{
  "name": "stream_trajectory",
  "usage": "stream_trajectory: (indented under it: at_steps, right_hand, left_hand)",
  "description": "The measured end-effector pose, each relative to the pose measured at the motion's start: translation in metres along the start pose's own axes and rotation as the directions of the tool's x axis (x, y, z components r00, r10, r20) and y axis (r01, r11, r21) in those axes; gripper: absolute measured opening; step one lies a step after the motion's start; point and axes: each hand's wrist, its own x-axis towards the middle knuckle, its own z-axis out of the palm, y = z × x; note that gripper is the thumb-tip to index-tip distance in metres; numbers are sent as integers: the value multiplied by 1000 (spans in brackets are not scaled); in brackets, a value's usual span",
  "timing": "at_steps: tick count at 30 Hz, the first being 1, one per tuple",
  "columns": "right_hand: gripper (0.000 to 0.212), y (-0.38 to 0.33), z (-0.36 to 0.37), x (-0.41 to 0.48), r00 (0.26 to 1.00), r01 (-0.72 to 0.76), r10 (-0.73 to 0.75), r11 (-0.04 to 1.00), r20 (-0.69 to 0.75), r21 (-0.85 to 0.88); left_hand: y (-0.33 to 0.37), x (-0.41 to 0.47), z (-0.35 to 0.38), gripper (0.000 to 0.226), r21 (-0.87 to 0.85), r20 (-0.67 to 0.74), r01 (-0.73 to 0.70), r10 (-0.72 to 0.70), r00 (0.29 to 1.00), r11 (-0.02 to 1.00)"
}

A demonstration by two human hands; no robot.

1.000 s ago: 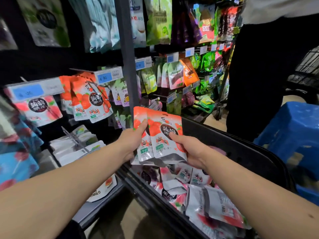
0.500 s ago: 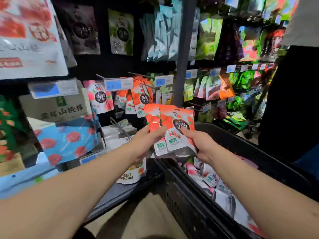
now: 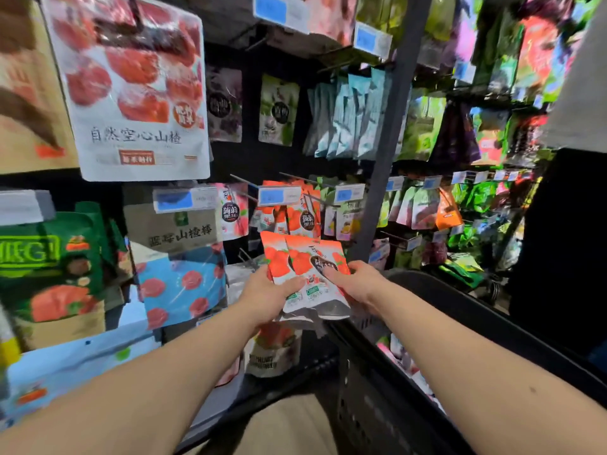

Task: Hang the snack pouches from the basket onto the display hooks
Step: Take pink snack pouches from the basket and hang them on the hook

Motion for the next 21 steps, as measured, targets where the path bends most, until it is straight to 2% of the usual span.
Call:
stream_trajectory:
  at_steps: [3, 5, 8, 10, 17, 21]
  right_hand:
    - [97, -15, 13, 19, 995, 97, -97, 995, -5, 10]
    - [92, -25, 18, 30, 991, 104, -113, 987, 70, 123]
    - [82, -20, 19, 50, 972, 159, -175, 982, 159, 104]
    - [68, -4, 22, 67, 967, 193, -209, 974, 143, 120]
    - [84, 39, 31, 91, 960, 273, -281, 947, 24, 167]
    - [82, 45, 32, 100, 940, 342, -331, 920, -85, 190]
  left_hand:
    - [0, 22, -6, 23, 20, -105, -1, 3, 994, 1000]
    - [-4, 42, -9, 21, 21, -165, 11, -8, 986, 1000]
    - [-20, 71, -10, 18, 17, -202, 40, -36, 979, 999]
    - [-35, 85, -7, 21, 15, -197, 62, -58, 979, 998]
    - [-62, 105, 13, 6, -50, -230, 116, -125, 965, 992]
    - [-64, 116, 13, 9, 29, -247, 121, -110, 963, 992]
